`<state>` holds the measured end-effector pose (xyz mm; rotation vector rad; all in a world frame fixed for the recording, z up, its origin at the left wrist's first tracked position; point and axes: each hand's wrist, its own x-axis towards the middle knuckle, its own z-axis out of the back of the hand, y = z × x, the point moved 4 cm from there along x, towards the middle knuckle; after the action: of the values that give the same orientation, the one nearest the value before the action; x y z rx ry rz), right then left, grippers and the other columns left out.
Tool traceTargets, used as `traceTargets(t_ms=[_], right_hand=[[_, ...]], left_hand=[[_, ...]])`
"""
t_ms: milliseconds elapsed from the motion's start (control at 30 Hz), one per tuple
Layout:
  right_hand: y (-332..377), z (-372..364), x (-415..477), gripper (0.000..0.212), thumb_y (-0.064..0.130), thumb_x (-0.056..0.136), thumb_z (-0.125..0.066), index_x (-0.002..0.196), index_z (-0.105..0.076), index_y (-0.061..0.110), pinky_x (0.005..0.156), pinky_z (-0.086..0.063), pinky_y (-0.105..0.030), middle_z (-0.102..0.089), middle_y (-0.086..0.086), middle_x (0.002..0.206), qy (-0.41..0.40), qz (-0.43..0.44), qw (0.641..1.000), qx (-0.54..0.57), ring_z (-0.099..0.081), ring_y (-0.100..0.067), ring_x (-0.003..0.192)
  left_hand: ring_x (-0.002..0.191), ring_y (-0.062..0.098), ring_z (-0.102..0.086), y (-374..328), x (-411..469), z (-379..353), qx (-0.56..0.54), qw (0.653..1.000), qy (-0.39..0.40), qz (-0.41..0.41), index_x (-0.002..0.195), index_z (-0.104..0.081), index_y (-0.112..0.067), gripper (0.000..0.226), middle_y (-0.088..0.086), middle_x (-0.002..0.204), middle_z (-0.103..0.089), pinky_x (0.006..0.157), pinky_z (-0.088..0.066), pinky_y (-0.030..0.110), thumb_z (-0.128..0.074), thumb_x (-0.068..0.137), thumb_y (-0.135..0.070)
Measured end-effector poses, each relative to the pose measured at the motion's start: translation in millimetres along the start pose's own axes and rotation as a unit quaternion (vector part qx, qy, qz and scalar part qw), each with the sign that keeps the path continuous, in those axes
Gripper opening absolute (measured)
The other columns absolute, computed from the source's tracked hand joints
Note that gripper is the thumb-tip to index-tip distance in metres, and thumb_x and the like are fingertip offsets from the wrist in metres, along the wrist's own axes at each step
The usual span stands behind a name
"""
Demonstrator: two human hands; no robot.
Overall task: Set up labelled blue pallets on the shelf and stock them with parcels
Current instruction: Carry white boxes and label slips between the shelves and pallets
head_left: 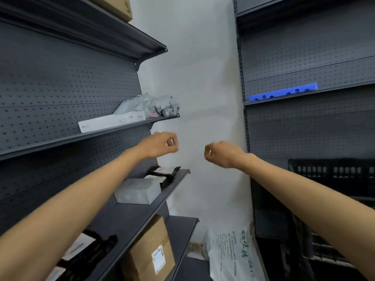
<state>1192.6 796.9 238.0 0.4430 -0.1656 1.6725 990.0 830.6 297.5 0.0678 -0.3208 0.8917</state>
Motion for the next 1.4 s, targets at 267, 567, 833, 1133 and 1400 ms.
traceTargets(t_ms=[267, 567, 833, 1133, 1400], right_hand=[[20.8, -13.6, 178.1, 0.025, 0.037, 0.093, -0.044, 0.108, -0.061, 0.029, 0.085, -0.049, -0.039, -0.064, -0.002, 0.119, -0.047, 0.07, 0.995, 0.055, -0.059, -0.029, 0.106], [85.2, -24.6, 344.3, 0.031, 0.03, 0.102, -0.033, 0.123, -0.055, 0.022, 0.085, -0.047, -0.04, -0.06, -0.011, 0.123, -0.117, 0.198, 0.968, 0.102, -0.056, -0.031, 0.11], [144.7, -49.4, 432.7, 0.04, 0.028, 0.104, -0.033, 0.141, -0.042, 0.014, 0.102, -0.038, -0.044, -0.044, -0.014, 0.143, -0.137, 0.279, 0.936, 0.165, -0.045, -0.037, 0.124], [162.2, -77.8, 470.2, 0.043, 0.049, 0.102, -0.028, 0.089, -0.048, 0.014, 0.069, -0.037, -0.036, -0.058, -0.005, 0.086, -0.084, 0.337, 0.855, 0.385, -0.053, -0.027, 0.083], [137.5, -69.9, 439.9, 0.04, 0.045, 0.1, -0.041, 0.075, -0.046, 0.014, 0.056, -0.037, -0.033, -0.048, 0.004, 0.062, -0.171, 0.302, 0.776, 0.526, -0.045, -0.014, 0.057]], left_hand=[[0.088, 0.013, -0.06, 107.1, 103.1, 70.3, 0.111, 0.992, -0.045, 0.04, 0.094, -0.062, -0.027, 0.01, -0.01, 0.094, -0.064, 0.073, -0.048, 0.031, -0.06, 0.092, -0.037], [0.092, 0.014, -0.058, 224.2, 150.8, 122.6, 0.222, 0.959, -0.085, 0.151, 0.104, -0.059, -0.032, 0.019, -0.008, 0.1, -0.062, 0.083, -0.054, 0.045, -0.058, 0.089, -0.043], [0.115, 0.022, -0.055, 275.8, 148.0, 107.6, 0.191, 0.927, -0.049, 0.321, 0.124, -0.058, -0.021, 0.046, 0.0, 0.128, -0.059, 0.099, -0.045, 0.041, -0.04, 0.099, -0.055], [0.075, 0.017, -0.049, 271.8, 147.3, 88.3, 0.159, 0.885, -0.116, 0.422, 0.085, -0.051, -0.014, 0.056, 0.001, 0.082, -0.057, 0.068, -0.037, 0.031, -0.034, 0.095, -0.066], [0.098, 0.027, -0.063, 219.0, 139.9, 83.3, 0.058, 0.883, -0.204, 0.419, 0.105, -0.065, -0.011, 0.059, 0.012, 0.11, -0.068, 0.088, -0.047, 0.037, -0.04, 0.095, -0.064]])
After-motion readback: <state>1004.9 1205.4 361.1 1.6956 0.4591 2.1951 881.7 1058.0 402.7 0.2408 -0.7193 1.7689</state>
